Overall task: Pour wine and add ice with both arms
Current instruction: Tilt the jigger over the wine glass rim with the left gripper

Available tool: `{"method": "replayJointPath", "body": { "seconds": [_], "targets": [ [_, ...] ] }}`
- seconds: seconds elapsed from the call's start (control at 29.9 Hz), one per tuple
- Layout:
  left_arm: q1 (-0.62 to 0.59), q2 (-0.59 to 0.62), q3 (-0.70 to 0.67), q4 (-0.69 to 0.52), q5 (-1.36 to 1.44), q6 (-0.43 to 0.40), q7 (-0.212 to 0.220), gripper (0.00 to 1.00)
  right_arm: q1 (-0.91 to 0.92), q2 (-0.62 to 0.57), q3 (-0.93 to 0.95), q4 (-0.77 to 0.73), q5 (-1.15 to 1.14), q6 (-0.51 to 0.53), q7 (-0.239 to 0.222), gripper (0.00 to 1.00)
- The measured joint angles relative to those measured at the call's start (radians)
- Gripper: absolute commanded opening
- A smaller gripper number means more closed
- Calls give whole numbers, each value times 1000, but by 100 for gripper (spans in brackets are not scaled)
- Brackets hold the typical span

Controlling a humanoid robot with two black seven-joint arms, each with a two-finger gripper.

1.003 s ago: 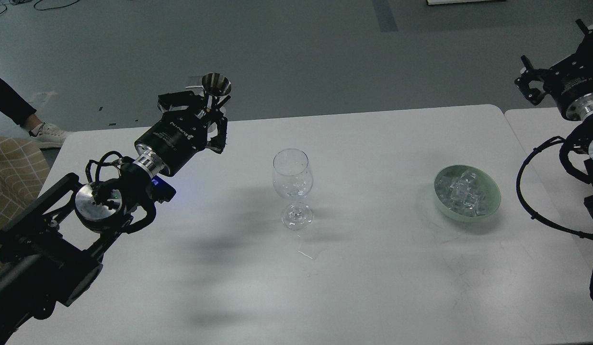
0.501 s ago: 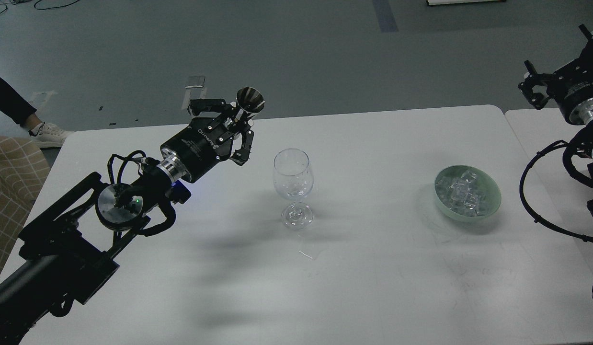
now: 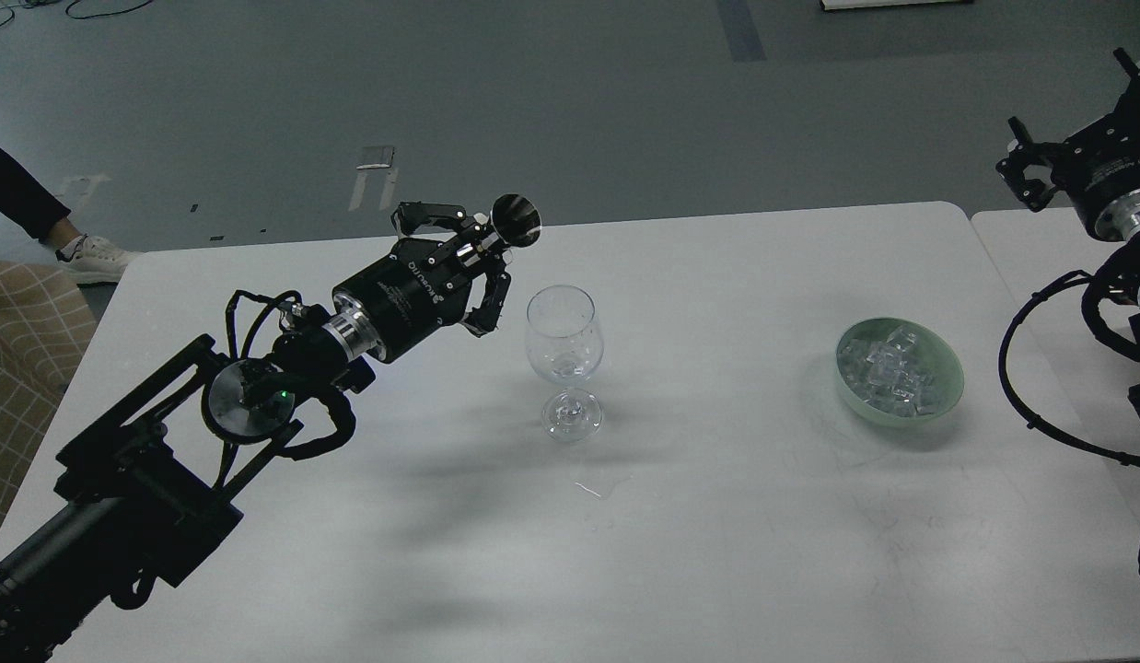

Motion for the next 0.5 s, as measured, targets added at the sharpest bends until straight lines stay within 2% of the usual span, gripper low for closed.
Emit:
{"method": "replayJointPath", "body": {
  "seconds": [0.5],
  "targets": [
    [-2,1,4,8,86,-2,10,0,3,0,1,0,0,-2,1,100]
  ]
}}
